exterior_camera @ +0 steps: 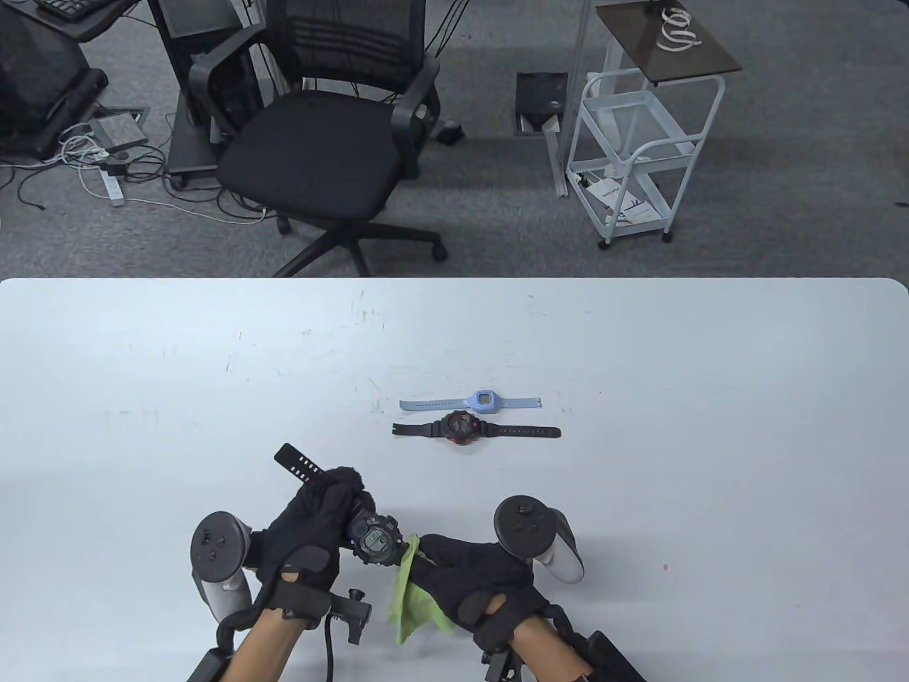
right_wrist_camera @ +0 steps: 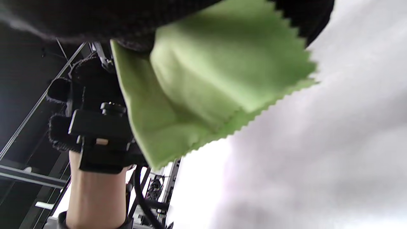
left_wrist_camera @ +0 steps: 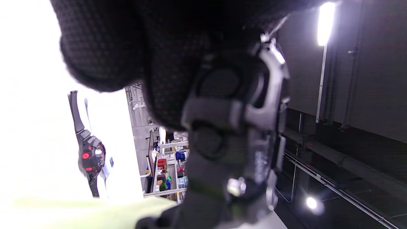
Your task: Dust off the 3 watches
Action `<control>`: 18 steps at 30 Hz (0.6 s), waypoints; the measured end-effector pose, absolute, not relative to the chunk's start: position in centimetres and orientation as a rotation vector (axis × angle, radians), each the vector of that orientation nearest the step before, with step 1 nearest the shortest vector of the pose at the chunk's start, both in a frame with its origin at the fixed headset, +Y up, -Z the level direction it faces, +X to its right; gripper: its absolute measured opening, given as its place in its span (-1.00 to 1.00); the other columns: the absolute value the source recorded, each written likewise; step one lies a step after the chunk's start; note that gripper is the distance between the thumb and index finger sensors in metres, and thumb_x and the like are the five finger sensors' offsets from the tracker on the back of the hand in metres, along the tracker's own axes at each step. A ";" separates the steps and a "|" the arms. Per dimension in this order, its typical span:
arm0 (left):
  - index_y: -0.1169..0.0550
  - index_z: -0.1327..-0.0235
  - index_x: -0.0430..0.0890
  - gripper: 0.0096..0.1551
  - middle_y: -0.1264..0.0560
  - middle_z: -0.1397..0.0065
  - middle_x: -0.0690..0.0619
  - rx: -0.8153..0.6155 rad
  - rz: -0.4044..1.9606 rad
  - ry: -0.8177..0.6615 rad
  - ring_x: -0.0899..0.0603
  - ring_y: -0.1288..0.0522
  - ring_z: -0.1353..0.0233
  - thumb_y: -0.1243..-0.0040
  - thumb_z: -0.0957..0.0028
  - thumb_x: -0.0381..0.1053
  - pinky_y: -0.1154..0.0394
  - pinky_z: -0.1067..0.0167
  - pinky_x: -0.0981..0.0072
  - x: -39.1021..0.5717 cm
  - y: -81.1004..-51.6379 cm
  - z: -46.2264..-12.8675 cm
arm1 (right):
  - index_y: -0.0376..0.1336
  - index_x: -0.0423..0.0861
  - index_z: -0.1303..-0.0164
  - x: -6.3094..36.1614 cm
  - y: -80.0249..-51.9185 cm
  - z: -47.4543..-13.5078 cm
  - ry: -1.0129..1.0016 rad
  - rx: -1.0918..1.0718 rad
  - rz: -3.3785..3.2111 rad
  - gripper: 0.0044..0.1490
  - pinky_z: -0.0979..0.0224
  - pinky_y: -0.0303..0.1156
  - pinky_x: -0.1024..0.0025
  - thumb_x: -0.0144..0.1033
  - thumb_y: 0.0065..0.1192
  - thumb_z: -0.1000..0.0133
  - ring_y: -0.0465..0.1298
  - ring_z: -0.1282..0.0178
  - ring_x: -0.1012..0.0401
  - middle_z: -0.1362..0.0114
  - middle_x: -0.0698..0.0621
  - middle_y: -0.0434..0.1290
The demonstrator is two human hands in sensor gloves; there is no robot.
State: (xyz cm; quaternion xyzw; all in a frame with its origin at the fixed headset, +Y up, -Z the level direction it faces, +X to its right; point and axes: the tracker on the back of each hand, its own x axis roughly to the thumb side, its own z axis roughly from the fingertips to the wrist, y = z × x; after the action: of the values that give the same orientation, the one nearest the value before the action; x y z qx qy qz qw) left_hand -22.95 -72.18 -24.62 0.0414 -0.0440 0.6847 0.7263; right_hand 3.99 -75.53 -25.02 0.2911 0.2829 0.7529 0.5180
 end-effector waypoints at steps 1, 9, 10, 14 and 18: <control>-0.62 -0.20 -0.19 -0.53 -0.75 0.01 -0.05 0.093 1.508 -0.097 -0.05 -0.83 0.30 -0.19 -0.12 0.00 -0.75 0.21 0.04 -23.0 -72.2 -24.6 | 0.29 -0.03 -0.49 3.9 -75.6 -25.0 0.679 0.705 1.819 -0.44 -0.50 0.31 -0.16 0.03 0.10 -0.38 0.54 -0.34 0.13 -0.39 0.03 0.44; -0.62 -0.20 -0.19 -0.53 -0.75 0.01 -0.06 0.099 1.516 -0.096 -0.07 -0.83 0.28 -0.20 -0.12 0.00 -0.74 0.20 0.02 -23.2 -72.1 -24.7 | 0.41 -0.06 -0.29 4.4 -75.2 -25.1 0.578 0.647 1.920 -0.45 -0.43 0.41 -0.10 0.15 0.14 -0.40 0.64 -0.18 0.17 -0.23 0.06 0.55; -0.62 -0.20 -0.18 -0.53 -0.75 0.01 -0.06 0.099 1.525 -0.092 -0.08 -0.83 0.28 -0.20 -0.12 0.00 -0.74 0.20 0.01 -23.3 -72.1 -24.7 | 0.42 -0.06 -0.27 4.4 -75.0 -25.0 0.570 0.646 1.930 -0.45 -0.43 0.41 -0.10 0.16 0.15 -0.40 0.64 -0.17 0.17 -0.21 0.06 0.56; -0.62 -0.20 -0.18 -0.53 -0.75 0.01 -0.06 0.102 1.530 -0.091 -0.07 -0.83 0.28 -0.20 -0.12 0.00 -0.74 0.20 0.02 -23.4 -72.0 -24.7 | 0.38 -0.06 -0.37 4.2 -74.8 -25.0 0.624 0.677 1.898 -0.45 -0.47 0.37 -0.13 0.10 0.14 -0.39 0.61 -0.24 0.15 -0.28 0.04 0.52; -0.63 -0.19 -0.18 -0.53 -0.76 0.02 -0.07 0.117 1.511 -0.100 -0.07 -0.83 0.28 -0.21 -0.11 -0.01 -0.74 0.20 0.01 -23.5 -71.8 -24.7 | 0.32 -0.09 -0.50 4.0 -75.5 -25.1 0.725 0.654 1.829 -0.42 -0.50 0.34 -0.16 0.02 0.13 -0.42 0.59 -0.29 0.12 -0.35 -0.01 0.50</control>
State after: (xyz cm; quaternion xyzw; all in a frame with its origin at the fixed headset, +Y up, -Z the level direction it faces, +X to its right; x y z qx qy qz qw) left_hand -23.48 -71.83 -24.66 0.0529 -0.0452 0.6848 0.7254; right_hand 3.97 -75.46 -25.10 0.2714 0.3009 0.7593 0.5092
